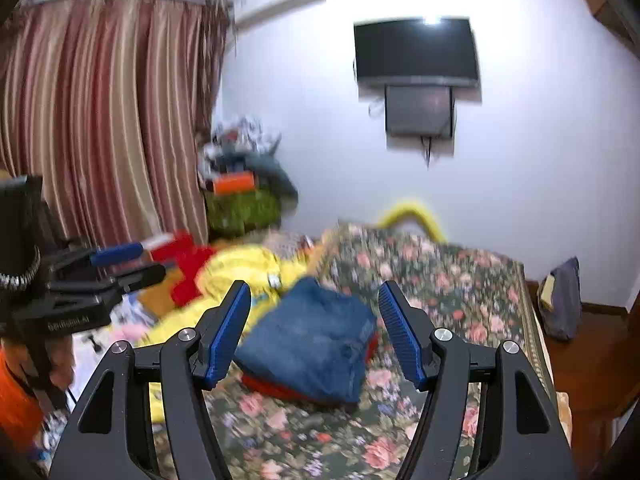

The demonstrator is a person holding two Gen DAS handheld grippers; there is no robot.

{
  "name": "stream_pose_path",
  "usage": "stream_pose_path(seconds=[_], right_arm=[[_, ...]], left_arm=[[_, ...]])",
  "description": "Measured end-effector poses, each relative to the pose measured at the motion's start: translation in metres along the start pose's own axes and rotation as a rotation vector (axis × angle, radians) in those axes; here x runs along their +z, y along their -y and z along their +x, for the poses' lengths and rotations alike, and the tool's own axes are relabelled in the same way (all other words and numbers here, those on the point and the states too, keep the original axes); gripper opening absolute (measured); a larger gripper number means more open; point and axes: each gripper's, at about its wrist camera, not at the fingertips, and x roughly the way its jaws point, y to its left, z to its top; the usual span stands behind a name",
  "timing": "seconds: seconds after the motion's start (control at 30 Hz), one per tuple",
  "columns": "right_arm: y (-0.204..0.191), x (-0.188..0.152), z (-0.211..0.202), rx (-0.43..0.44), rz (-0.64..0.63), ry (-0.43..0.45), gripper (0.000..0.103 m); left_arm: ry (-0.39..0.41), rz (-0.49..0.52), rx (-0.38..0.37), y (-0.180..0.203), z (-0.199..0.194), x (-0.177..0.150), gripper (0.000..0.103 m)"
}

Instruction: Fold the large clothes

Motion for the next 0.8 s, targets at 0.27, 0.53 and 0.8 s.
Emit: stream_pose_path(seconds=[0.27,0.53,0.8], right_arm=[[-0.024,0.000,-0.045,-0.014,0.002,0.137,0.063],[-0.034,-0.007,-0.048,-0.069,-0.016,0.165,0.087],[-0.040,-0.010,-0.047,-0.117,-0.037,0.175,0.103]], left_arm=[[0.167,0.006,0.016,0.029,-0.072,-0.003,0.062],[0.224,-0.034,0.059,0.032,-0.099,-0.015,0.093],[0.219,-0.037,0.078,0.034,-0.101,-0.019,0.102]])
